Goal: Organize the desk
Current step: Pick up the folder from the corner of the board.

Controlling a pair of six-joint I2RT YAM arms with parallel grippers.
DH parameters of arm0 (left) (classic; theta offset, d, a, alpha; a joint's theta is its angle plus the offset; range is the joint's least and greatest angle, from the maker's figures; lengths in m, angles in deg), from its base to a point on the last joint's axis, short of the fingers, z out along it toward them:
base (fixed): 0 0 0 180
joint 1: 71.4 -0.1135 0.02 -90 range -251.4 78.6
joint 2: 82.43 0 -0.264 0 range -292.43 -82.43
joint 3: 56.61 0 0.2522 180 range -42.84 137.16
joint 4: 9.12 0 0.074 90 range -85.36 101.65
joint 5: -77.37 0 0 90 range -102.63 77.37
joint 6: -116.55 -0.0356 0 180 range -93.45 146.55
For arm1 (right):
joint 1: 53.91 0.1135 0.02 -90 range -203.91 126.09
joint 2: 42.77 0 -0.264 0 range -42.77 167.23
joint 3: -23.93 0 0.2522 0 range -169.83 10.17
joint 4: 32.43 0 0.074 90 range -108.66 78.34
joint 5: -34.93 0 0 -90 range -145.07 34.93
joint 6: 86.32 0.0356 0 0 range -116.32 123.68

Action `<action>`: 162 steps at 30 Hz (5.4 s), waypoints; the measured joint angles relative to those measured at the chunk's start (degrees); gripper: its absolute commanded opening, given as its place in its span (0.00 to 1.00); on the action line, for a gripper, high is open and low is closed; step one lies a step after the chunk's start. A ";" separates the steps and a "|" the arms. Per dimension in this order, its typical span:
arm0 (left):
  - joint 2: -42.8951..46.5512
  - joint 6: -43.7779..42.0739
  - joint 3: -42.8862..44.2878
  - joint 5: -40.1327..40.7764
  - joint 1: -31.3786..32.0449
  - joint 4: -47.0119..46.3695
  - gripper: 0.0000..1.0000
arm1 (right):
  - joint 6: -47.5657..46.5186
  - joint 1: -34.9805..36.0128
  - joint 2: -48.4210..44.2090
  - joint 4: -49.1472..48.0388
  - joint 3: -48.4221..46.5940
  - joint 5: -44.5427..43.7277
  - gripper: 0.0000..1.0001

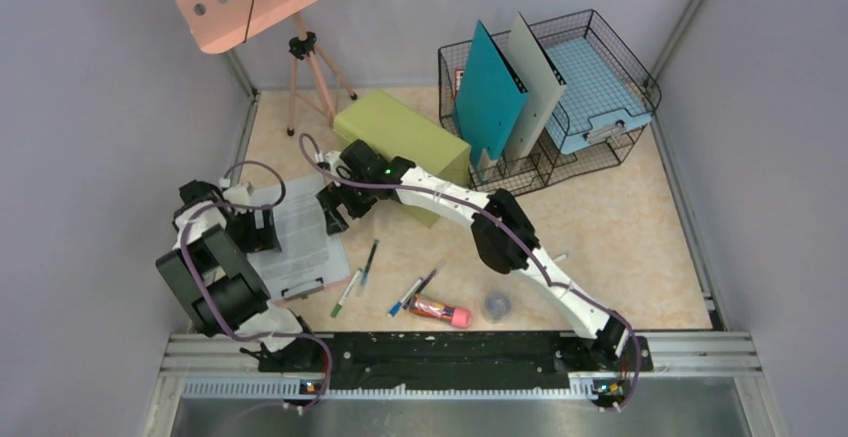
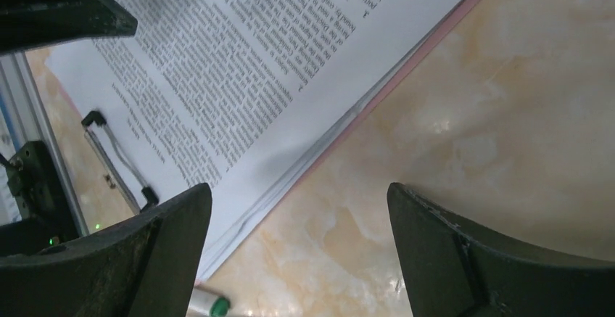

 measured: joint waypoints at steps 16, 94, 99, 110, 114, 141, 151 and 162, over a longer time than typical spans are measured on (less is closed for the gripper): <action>-11.50 -1.84 8.39 -2.91 -1.03 5.51 0.74 | 13.53 0.09 4.39 -9.16 -3.82 9.55 0.81; -5.60 -16.02 0.26 -3.21 -7.76 15.30 0.54 | -23.56 6.80 -15.06 5.07 19.21 -2.69 0.87; -6.99 -17.05 0.68 -3.87 -7.98 16.06 0.37 | -23.56 6.21 -14.10 5.03 19.23 -4.87 0.86; -9.40 -17.73 1.09 -4.96 -9.70 16.72 0.00 | -23.56 5.99 -14.01 4.98 19.30 -6.54 0.86; -10.23 -17.75 1.81 -5.46 -10.12 17.53 0.00 | -23.54 5.95 -14.01 5.01 19.30 -6.82 0.86; -5.09 -17.79 10.03 -16.17 -11.30 28.50 0.00 | -22.71 5.55 -14.03 4.98 17.70 -6.93 0.88; -3.02 -15.63 11.96 -18.58 -11.30 31.15 0.00 | -18.91 5.25 -14.25 0.07 19.39 -0.74 0.88; 0.11 -9.16 17.94 -23.52 -11.30 36.00 0.00 | -19.17 5.84 -14.64 -3.08 19.32 2.05 0.89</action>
